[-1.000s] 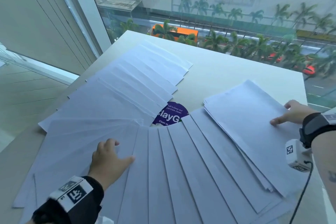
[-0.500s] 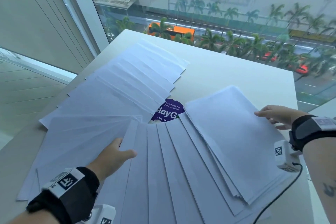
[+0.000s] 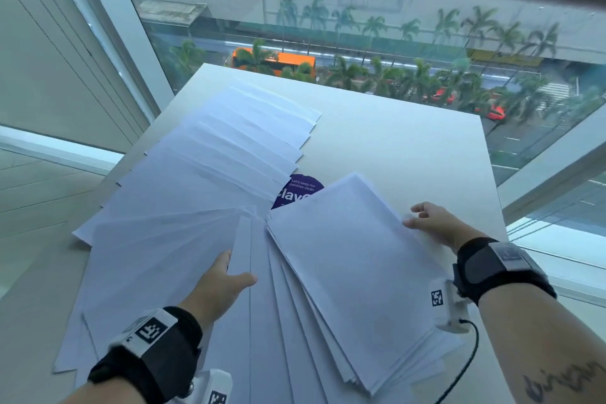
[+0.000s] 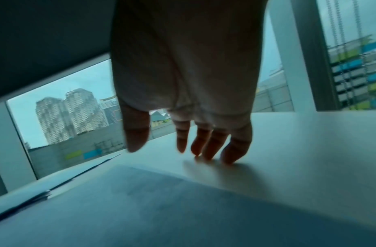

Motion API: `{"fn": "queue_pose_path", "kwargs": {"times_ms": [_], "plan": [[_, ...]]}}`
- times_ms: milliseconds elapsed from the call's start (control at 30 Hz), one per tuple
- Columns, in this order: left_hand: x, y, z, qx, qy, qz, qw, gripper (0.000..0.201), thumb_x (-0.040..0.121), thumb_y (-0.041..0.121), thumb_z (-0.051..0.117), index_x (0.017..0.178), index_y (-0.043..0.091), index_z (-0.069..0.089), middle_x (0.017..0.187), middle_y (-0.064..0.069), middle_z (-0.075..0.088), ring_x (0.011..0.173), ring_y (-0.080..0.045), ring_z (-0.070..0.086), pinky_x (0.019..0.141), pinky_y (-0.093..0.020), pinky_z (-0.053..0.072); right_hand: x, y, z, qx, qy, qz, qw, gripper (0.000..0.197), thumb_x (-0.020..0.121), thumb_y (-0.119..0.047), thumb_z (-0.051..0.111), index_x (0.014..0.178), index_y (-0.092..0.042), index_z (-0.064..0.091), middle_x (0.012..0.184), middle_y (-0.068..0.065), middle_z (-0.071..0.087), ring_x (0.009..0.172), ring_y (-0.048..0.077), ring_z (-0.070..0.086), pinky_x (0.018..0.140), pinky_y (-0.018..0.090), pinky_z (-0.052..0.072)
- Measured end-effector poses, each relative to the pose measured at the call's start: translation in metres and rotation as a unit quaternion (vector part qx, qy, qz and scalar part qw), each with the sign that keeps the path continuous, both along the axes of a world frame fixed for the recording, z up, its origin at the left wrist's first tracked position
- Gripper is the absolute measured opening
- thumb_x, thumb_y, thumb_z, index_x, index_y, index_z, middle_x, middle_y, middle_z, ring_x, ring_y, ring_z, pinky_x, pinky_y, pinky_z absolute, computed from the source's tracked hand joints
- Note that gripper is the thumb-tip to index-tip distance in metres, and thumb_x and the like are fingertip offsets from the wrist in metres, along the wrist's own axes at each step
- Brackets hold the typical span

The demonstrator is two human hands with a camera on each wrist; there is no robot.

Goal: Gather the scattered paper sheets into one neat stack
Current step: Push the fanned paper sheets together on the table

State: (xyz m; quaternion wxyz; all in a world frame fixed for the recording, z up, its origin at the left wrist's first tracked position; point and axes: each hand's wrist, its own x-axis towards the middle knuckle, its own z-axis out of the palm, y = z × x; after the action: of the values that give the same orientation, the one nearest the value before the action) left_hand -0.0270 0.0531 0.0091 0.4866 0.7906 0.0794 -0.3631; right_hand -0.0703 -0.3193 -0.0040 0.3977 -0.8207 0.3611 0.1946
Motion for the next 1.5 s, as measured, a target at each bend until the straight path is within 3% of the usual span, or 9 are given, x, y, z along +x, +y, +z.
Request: {"fn": "queue_pose_path", "kwargs": {"times_ms": [300,467,533,633,767,933,1100,1233,1500], "plan": [[0.006,0.024,-0.011,-0.044,0.016,-0.095,0.994,0.097,0.060,0.041,0.064,0.146,0.028,0.022,0.150,0.004,0.036,0.137,-0.021,0.037,0.113,-0.045,0.032,-0.053,0.092,0.007,0.047,0.000,-0.044,0.998,0.053,0.088,-0.028,0.059,0.133,-0.009,0.041,0.127,0.011,0.048,0.101,0.023,0.048,0.081,0.033,0.040],[0.006,0.032,0.006,-0.073,0.020,-0.140,0.987,0.050,0.077,0.017,0.059,0.125,0.025,0.047,0.118,0.001,0.064,0.094,-0.015,0.063,0.075,-0.023,0.051,-0.075,0.138,0.006,0.035,-0.018,-0.096,0.995,0.056,0.089,-0.023,0.058,0.138,-0.007,0.036,0.127,0.012,0.047,0.106,0.025,0.050,0.082,0.029,0.040],[0.009,0.037,0.001,-0.071,0.016,-0.149,0.986,0.072,0.070,0.023,0.063,0.137,0.019,0.038,0.129,-0.001,0.059,0.109,-0.018,0.060,0.093,-0.033,0.050,-0.081,0.156,0.002,0.078,-0.014,-0.113,0.990,0.056,0.088,-0.021,0.059,0.138,-0.007,0.037,0.121,0.011,0.047,0.098,0.022,0.052,0.078,0.027,0.041],[0.013,0.042,-0.007,-0.061,0.010,-0.187,0.980,0.099,0.058,0.033,0.064,0.147,0.018,0.023,0.145,-0.003,0.045,0.130,-0.023,0.046,0.110,-0.041,0.038,-0.091,0.172,-0.005,0.009,-0.032,-0.187,0.982,0.059,0.085,-0.023,0.061,0.137,-0.008,0.038,0.136,0.017,0.039,0.121,0.032,0.044,0.099,0.037,0.039],[0.014,0.045,0.004,-0.060,0.002,-0.215,0.975,0.090,0.075,0.018,0.061,0.149,0.016,0.011,0.145,0.000,0.040,0.126,-0.020,0.045,0.103,-0.030,0.038,-0.099,0.197,-0.002,0.106,-0.029,-0.220,0.969,0.052,0.087,-0.021,0.059,0.134,-0.008,0.041,0.128,0.014,0.048,0.113,0.028,0.052,0.090,0.036,0.047],[0.034,0.057,-0.022,-0.058,0.016,-0.236,0.970,0.102,0.056,0.034,0.064,0.147,0.021,0.020,0.145,-0.003,0.045,0.128,-0.026,0.049,0.108,-0.047,0.040,-0.107,0.214,-0.004,0.059,-0.031,-0.293,0.954,0.060,0.085,-0.021,0.059,0.139,-0.008,0.036,0.139,0.017,0.041,0.122,0.031,0.047,0.103,0.044,0.041],[0.040,0.061,0.001,-0.017,-0.028,-0.275,0.961,0.039,0.085,0.008,0.056,0.121,0.022,0.048,0.123,0.004,0.055,0.106,-0.026,0.055,0.103,-0.048,0.040,-0.113,0.235,-0.004,0.076,-0.023,-0.317,0.945,0.054,0.084,-0.019,0.059,0.134,-0.009,0.042,0.131,0.016,0.050,0.113,0.031,0.055,0.097,0.041,0.045],[0.066,0.069,-0.003,0.035,-0.103,-0.314,0.943,0.063,0.086,0.011,0.058,0.143,0.007,0.032,0.149,-0.012,0.035,0.137,-0.028,0.035,0.112,-0.039,0.031,-0.115,0.248,-0.005,0.094,-0.005,-0.320,0.943,0.046,0.084,-0.020,0.059,0.127,-0.009,0.045,0.125,0.012,0.054,0.107,0.029,0.058,0.089,0.039,0.050],[0.146,0.083,-0.005,0.141,-0.202,-0.344,0.906,0.068,0.077,0.025,0.064,0.139,0.010,0.040,0.148,-0.013,0.038,0.137,-0.029,0.035,0.113,-0.043,0.029,-0.118,0.269,-0.011,0.055,0.023,-0.365,0.929,0.062,0.072,-0.031,0.064,0.127,-0.011,0.045,0.130,0.012,0.046,0.114,0.030,0.051,0.096,0.040,0.045]]}}
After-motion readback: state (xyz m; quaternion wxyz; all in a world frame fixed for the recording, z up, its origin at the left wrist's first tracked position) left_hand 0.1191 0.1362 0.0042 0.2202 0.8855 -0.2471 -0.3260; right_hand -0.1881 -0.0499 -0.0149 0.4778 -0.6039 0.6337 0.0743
